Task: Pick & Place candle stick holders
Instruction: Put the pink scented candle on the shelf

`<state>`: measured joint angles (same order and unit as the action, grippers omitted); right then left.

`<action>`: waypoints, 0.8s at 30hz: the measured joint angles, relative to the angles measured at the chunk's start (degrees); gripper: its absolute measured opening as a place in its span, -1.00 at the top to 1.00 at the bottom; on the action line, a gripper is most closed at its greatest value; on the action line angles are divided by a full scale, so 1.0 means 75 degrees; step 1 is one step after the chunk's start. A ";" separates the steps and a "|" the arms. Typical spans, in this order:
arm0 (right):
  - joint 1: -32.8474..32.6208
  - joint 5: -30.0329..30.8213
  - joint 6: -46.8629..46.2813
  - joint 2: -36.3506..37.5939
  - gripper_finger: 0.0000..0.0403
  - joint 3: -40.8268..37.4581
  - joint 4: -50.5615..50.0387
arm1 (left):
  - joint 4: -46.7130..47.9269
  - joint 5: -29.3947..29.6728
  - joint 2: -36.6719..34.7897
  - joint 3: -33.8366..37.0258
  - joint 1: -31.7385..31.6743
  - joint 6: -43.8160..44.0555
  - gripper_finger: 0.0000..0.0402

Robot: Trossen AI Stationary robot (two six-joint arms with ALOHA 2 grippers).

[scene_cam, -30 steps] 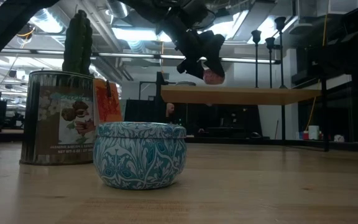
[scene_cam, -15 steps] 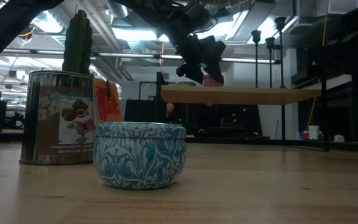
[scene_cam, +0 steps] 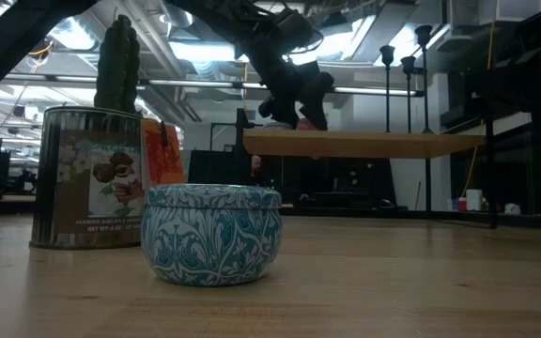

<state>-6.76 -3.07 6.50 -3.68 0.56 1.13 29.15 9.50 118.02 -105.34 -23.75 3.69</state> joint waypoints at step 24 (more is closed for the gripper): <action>-0.0001 0.0000 0.0000 0.0000 0.95 0.0000 0.0000 | -0.0124 0.0027 -0.0136 -0.0002 0.0038 -0.0063 -0.64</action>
<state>-6.78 -3.07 6.50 -3.68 0.56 1.13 28.22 9.70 116.99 -105.35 -23.46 3.22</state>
